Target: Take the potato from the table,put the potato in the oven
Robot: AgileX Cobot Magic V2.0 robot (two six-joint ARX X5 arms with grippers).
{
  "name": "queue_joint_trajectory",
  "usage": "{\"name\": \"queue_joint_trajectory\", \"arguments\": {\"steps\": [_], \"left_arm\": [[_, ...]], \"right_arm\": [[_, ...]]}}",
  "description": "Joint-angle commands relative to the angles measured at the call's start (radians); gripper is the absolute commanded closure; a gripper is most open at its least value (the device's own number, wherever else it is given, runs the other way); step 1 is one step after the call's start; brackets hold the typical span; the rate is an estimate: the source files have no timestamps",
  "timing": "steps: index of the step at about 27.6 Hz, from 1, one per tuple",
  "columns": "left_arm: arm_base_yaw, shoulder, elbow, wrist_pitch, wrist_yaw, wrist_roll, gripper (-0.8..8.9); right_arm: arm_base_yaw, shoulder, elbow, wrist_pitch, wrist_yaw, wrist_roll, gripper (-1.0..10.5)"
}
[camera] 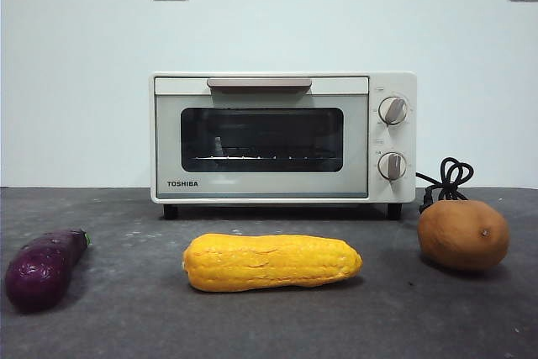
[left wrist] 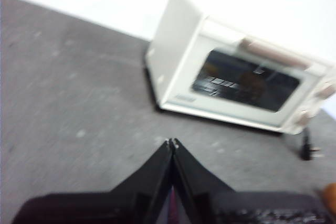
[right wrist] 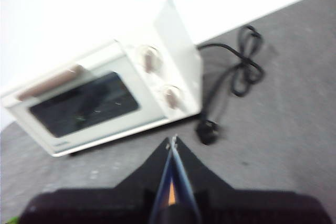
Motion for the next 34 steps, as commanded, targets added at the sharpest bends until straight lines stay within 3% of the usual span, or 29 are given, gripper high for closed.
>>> {"name": "queue_joint_trajectory", "arguments": {"steps": [1, 5, 11, 18, 21, 27, 28, 29, 31, 34], "left_arm": [[0.002, 0.026, 0.073, -0.036, 0.041, -0.020, 8.20], [0.002, 0.113, 0.204, -0.099, 0.127, 0.005, 8.20], [0.002, 0.282, 0.415, -0.234, 0.278, 0.111, 8.20], [-0.013, 0.426, 0.617, -0.422, 0.450, 0.233, 8.20], [-0.027, 0.452, 0.677, -0.517, 0.457, 0.293, 8.20], [-0.059, 0.455, 0.719, -0.595, 0.446, 0.349, 8.20], [-0.059, 0.455, 0.719, -0.595, 0.446, 0.349, 8.20], [-0.059, 0.455, 0.719, -0.595, 0.446, 0.349, 8.20], [-0.059, 0.455, 0.719, -0.595, 0.446, 0.349, 8.20], [-0.064, 0.455, 0.719, -0.594, 0.446, 0.349, 8.20]], "right_arm": [[0.002, 0.079, 0.090, -0.042, -0.046, -0.010, 9.6], [0.002, 0.223, 0.265, -0.187, -0.147, -0.108, 9.6], [0.002, 0.426, 0.569, -0.491, -0.287, -0.283, 9.6], [0.018, 0.599, 0.890, -0.891, -0.313, -0.478, 9.6], [0.043, 0.628, 0.962, -1.000, -0.312, -0.521, 9.6], [0.085, 0.630, 0.975, -1.006, -0.309, -0.521, 9.3], [0.087, 0.630, 0.975, -1.006, -0.309, -0.520, 8.8], [0.087, 0.630, 0.975, -1.006, -0.309, -0.514, 7.3], [0.087, 0.630, 0.975, -1.006, -0.309, -0.490, 3.3], [0.087, 0.630, 0.975, -1.006, -0.309, -0.487, 3.1]]}}
